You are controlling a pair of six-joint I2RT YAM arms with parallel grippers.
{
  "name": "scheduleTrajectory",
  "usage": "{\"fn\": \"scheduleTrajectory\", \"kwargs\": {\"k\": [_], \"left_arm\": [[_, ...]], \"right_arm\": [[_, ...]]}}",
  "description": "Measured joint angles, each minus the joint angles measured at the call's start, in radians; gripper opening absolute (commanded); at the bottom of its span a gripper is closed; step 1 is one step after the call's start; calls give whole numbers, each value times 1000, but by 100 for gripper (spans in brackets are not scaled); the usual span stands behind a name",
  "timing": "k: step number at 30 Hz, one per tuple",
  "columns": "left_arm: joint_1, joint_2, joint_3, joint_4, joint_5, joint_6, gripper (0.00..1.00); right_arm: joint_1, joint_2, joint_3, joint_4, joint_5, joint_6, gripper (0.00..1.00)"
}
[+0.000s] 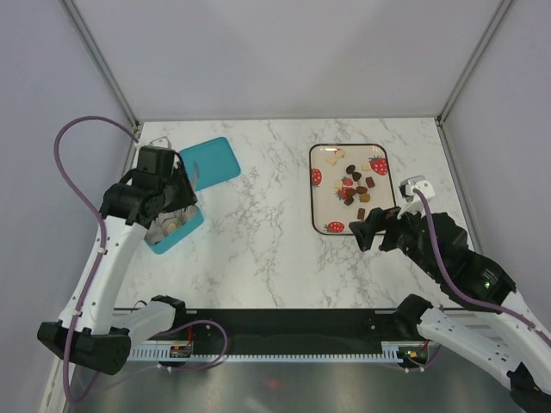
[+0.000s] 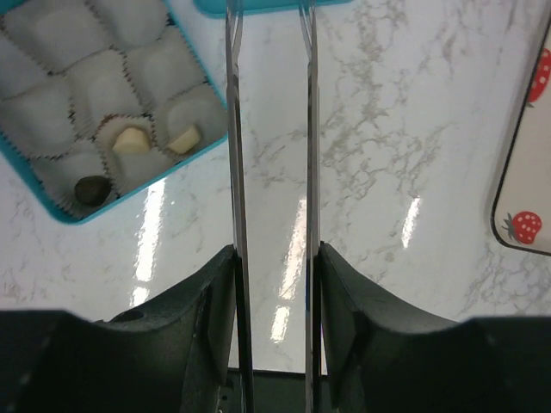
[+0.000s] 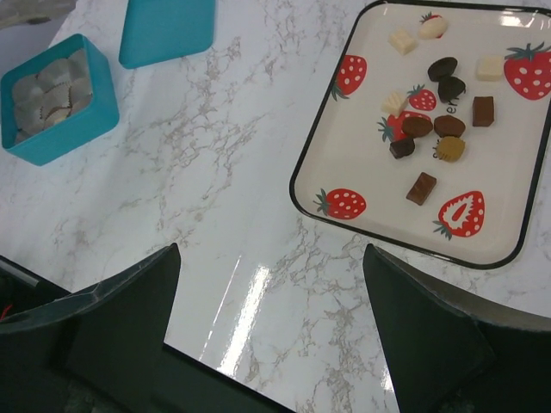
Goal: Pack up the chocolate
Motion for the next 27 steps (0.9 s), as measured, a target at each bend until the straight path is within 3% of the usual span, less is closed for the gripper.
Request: {"fn": "scheduleTrajectory", "kwargs": {"k": [7, 17, 27], "left_arm": [[-230, 147, 30, 203, 72, 91, 49], [-534, 328, 34, 499, 128, 167, 50], [-707, 527, -2, 557, 149, 178, 50]], "right_arm": [[0, 107, -6, -7, 39, 30, 95], [0, 111, -5, -54, 150, 89, 95], [0, 102, 116, -74, 251, 78, 95]]}}
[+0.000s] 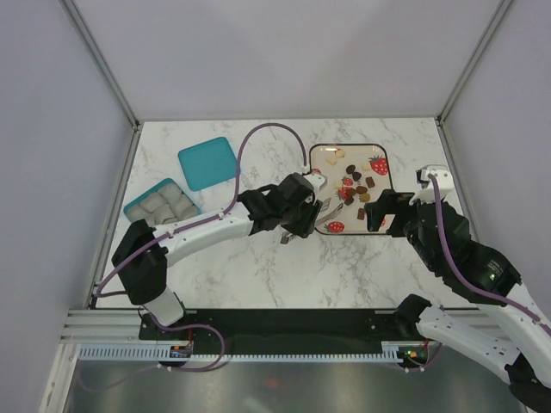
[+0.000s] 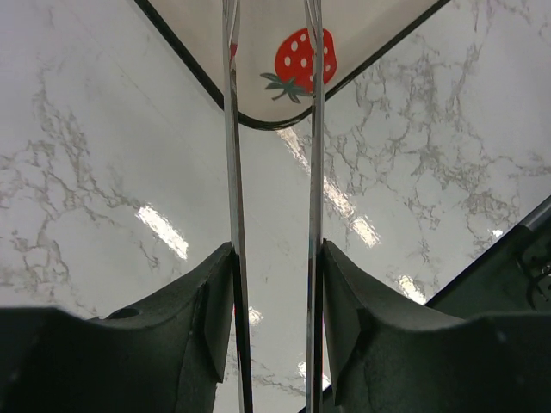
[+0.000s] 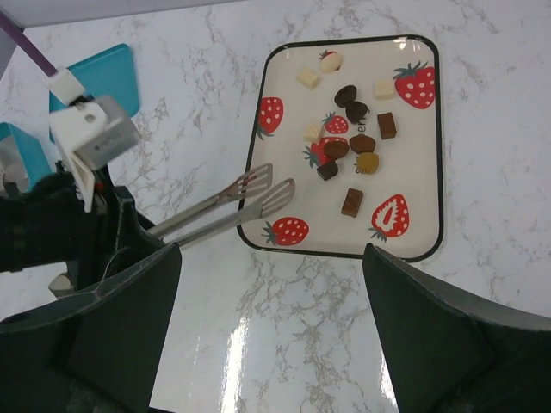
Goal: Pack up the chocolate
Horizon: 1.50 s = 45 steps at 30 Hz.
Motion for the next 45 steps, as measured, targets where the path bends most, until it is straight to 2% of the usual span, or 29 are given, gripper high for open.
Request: {"fn": "scheduleTrajectory", "kwargs": {"k": [3, 7, 15, 27, 45], "left_arm": [[-23, 43, 0, 13, 4, 14, 51], [-31, 104, 3, 138, 22, 74, 51], [-39, 223, 48, 217, 16, 117, 51], [-45, 264, 68, 232, -53, 126, 51], [-46, 325, 102, 246, -82, 139, 49]], "right_arm": [[0, -2, 18, 0, 24, -7, 95], [0, -15, 19, -5, 45, -9, 95], [0, -29, 21, -19, 82, -26, 94], [0, -58, 21, -23, 111, -28, 95], [0, -69, 21, -23, 114, -28, 95]]}}
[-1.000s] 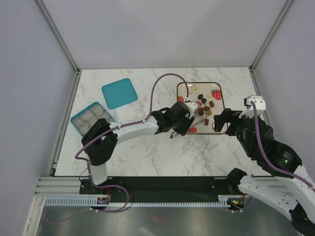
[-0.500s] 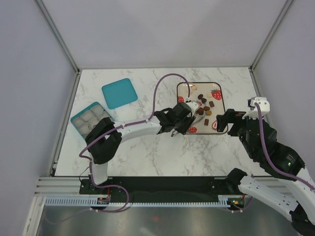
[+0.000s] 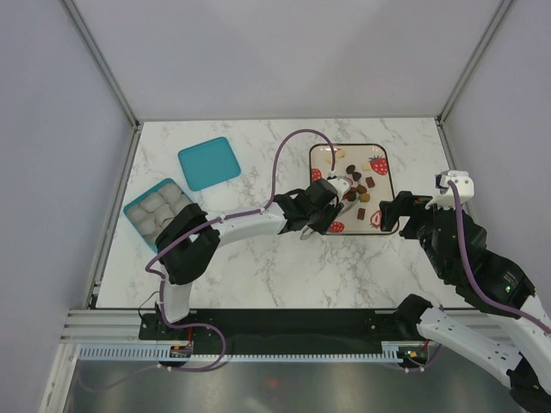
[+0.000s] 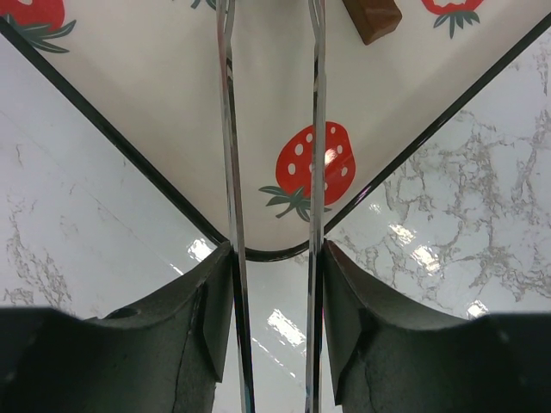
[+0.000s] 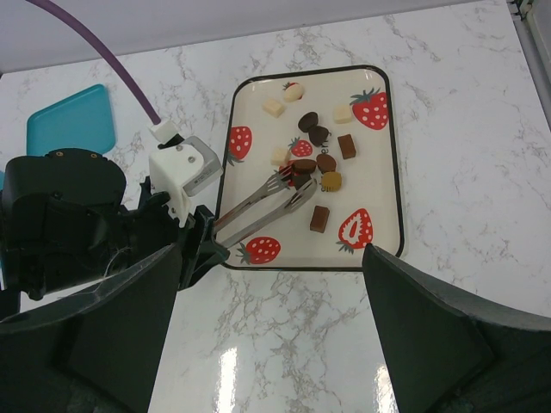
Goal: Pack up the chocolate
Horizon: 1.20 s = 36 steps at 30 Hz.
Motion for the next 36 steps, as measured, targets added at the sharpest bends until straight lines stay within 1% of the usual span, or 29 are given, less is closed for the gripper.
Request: {"fn": "scheduleTrajectory", "kwargs": {"k": [14, 18, 22, 27, 31, 36], "left_arm": [[0, 29, 30, 2, -3, 0, 47], [0, 33, 31, 2, -9, 0, 45], [0, 33, 32, 1, -16, 0, 41], [0, 30, 31, -2, -18, 0, 38], [0, 1, 24, -16, -24, -1, 36], [0, -89, -6, -55, -25, -6, 35]], "right_arm": [[0, -20, 0, -1, 0, 2, 94], [0, -21, 0, -3, 0, 4, 94], [0, -21, -1, -4, 0, 4, 94], [0, -21, -8, -4, -1, 5, 94], [0, -21, -14, -6, -3, 7, 94], [0, -21, -14, -6, -6, 11, 94]]}}
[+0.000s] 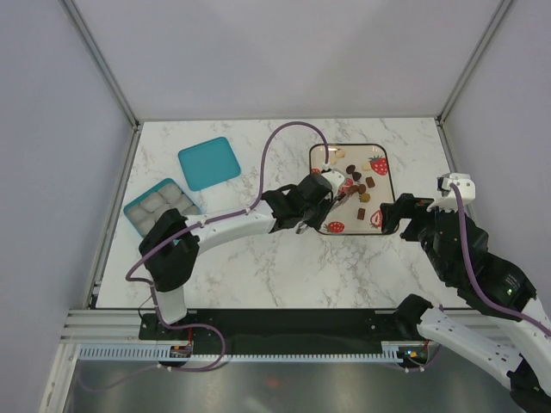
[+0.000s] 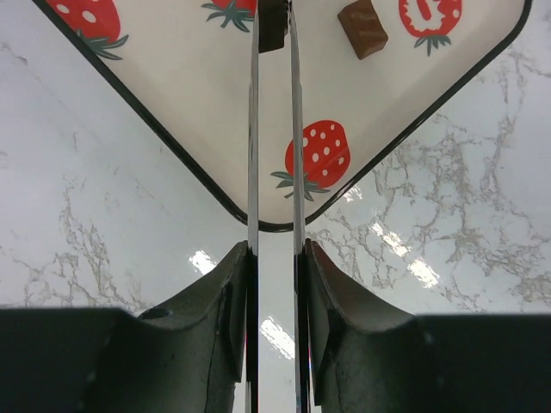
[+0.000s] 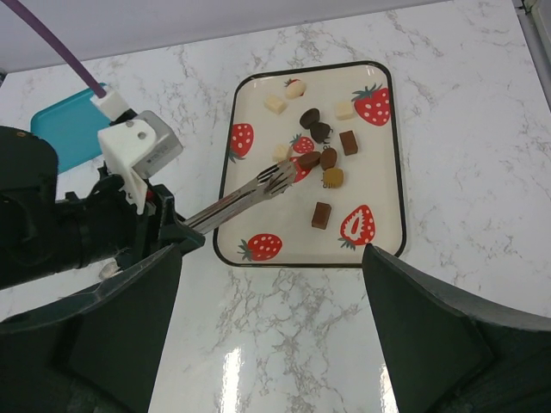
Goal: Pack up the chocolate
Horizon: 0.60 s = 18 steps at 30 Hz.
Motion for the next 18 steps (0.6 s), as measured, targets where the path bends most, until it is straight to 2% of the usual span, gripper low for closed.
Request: {"fn": "scheduleTrajectory", "kwargs": {"k": [6, 12, 15, 18], "left_arm": [[0, -112, -14, -49, -10, -29, 34], [11, -201, -14, -156, -79, -89, 33], [55, -264, -25, -233, -101, -132, 33], [154, -349, -63, -283, -114, -160, 33]], "right_arm": [[0, -10, 0, 0, -14, 2, 94], [0, -32, -13, 0, -34, 5, 94], [0, -39, -26, 6, -52, 6, 94], [0, -49, -58, 20, -82, 8, 94]]}}
